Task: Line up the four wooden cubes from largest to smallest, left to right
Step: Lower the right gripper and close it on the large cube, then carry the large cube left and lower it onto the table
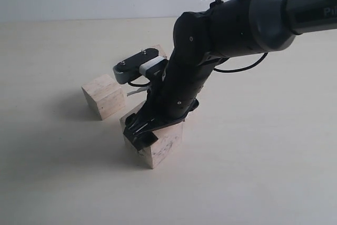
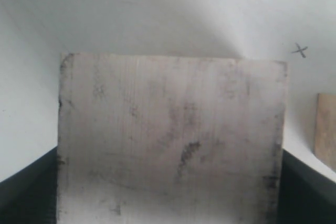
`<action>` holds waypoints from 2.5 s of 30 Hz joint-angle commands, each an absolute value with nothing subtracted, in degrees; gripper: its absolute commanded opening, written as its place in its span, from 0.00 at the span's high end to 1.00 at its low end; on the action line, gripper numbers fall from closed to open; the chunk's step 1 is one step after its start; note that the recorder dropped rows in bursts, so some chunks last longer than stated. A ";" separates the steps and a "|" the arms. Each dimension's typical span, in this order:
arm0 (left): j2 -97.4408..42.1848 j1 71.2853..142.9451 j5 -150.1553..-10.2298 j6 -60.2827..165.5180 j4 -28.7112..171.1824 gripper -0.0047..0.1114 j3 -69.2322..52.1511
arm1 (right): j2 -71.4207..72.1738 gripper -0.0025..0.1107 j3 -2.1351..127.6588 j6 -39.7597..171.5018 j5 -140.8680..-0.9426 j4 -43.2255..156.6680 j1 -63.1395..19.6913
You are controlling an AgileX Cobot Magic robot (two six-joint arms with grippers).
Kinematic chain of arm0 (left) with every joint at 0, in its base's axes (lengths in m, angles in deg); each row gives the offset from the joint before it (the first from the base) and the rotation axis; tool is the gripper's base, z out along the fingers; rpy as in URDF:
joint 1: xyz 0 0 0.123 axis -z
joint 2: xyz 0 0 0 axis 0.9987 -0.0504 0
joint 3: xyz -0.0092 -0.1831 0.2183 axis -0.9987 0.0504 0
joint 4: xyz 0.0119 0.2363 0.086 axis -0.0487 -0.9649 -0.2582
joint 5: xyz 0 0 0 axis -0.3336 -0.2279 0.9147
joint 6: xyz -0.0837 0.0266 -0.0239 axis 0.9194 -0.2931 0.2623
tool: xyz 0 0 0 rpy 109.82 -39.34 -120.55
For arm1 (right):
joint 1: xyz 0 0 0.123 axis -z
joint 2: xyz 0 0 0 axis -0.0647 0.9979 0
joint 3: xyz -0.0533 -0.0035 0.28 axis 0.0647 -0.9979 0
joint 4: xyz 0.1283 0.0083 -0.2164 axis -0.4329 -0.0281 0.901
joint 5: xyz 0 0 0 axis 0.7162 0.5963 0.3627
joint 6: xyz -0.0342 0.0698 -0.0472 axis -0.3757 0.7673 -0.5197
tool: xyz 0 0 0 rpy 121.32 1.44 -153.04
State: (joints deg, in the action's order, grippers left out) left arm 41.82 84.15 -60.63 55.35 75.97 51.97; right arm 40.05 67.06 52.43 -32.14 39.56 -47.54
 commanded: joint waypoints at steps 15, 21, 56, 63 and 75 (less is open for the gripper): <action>42.18 84.38 -61.37 55.38 76.26 0.96 52.15 | 36.73 0.98 72.36 50.99 -36.36 35.72 -47.62; 42.18 84.38 -61.37 55.38 76.26 0.96 52.15 | 36.84 0.98 83.36 41.46 -29.37 31.20 -47.62; 42.18 84.38 -61.37 55.38 76.26 0.96 52.15 | 64.23 0.98 110.39 3.58 -29.18 18.15 -51.19; 42.18 84.38 -61.37 55.38 76.26 0.96 52.15 | 65.31 0.98 110.48 3.58 -25.87 18.25 -47.54; 42.18 84.38 -61.37 55.38 76.26 0.96 52.15 | 64.91 0.98 110.94 3.58 -21.35 18.56 -46.96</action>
State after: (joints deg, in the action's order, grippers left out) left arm 41.82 84.15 -60.63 55.35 75.97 51.97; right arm 66.04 110.00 4.19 -21.07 20.13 -46.84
